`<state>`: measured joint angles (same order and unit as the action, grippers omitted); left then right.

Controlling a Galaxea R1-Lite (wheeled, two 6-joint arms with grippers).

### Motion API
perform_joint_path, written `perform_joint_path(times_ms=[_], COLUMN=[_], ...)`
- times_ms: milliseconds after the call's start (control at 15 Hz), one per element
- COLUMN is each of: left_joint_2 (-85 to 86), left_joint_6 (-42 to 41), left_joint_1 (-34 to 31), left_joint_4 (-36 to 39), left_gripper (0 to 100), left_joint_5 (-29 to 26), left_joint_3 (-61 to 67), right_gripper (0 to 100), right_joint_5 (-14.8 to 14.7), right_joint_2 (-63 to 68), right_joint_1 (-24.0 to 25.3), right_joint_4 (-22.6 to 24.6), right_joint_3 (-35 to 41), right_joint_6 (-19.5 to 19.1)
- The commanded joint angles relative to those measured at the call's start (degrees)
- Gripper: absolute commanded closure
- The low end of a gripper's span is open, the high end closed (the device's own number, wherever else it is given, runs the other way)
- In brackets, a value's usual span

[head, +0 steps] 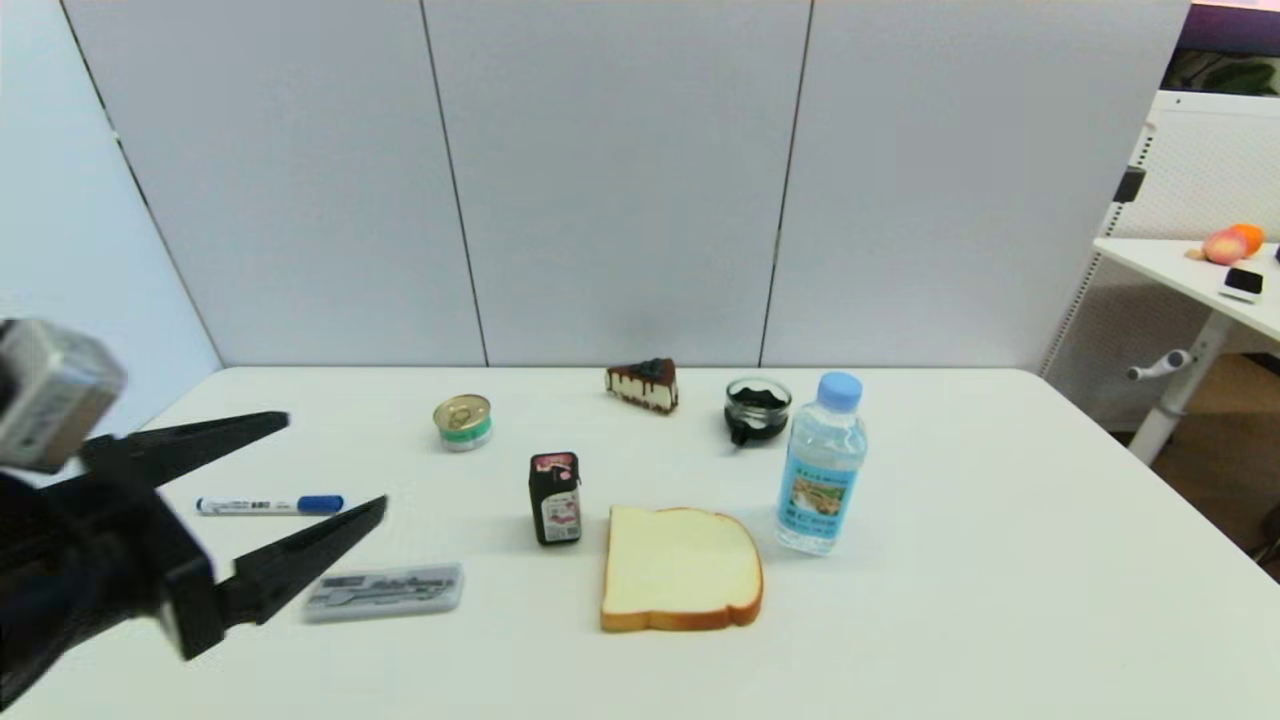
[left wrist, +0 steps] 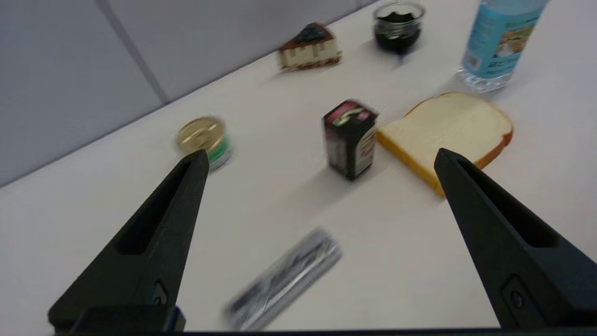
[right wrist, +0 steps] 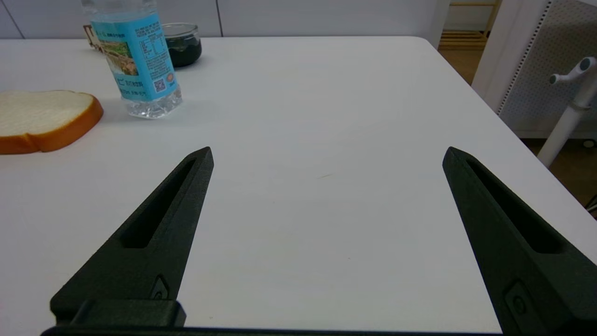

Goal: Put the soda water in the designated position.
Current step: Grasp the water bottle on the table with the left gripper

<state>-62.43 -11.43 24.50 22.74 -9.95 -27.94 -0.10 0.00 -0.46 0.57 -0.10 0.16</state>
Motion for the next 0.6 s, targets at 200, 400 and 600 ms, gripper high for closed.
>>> perform_joint_path(times_ms=[200, 400, 600], left_joint_2=[-23.7, -28.98, -33.9], left_joint_6=[1.06, 1.06, 0.62], left_joint_1=[12.41, 14.96, 16.81], left_joint_4=[13.04, 13.3, 14.71], left_gripper=[0, 0, 0], left_joint_5=[-5.7, -8.25, -10.44], left_joint_3=[-5.37, -10.73, -13.1], right_gripper=[0, 0, 0], right_joint_5=[0.01, 0.01, 0.01], right_joint_2=[0.0, 0.09, 0.0], right_joint_1=[0.02, 0.02, 0.02], right_joint_4=[0.04, 0.04, 0.04], right_joint_3=[0.01, 0.01, 0.01], right_joint_6=[0.02, 0.02, 0.02])
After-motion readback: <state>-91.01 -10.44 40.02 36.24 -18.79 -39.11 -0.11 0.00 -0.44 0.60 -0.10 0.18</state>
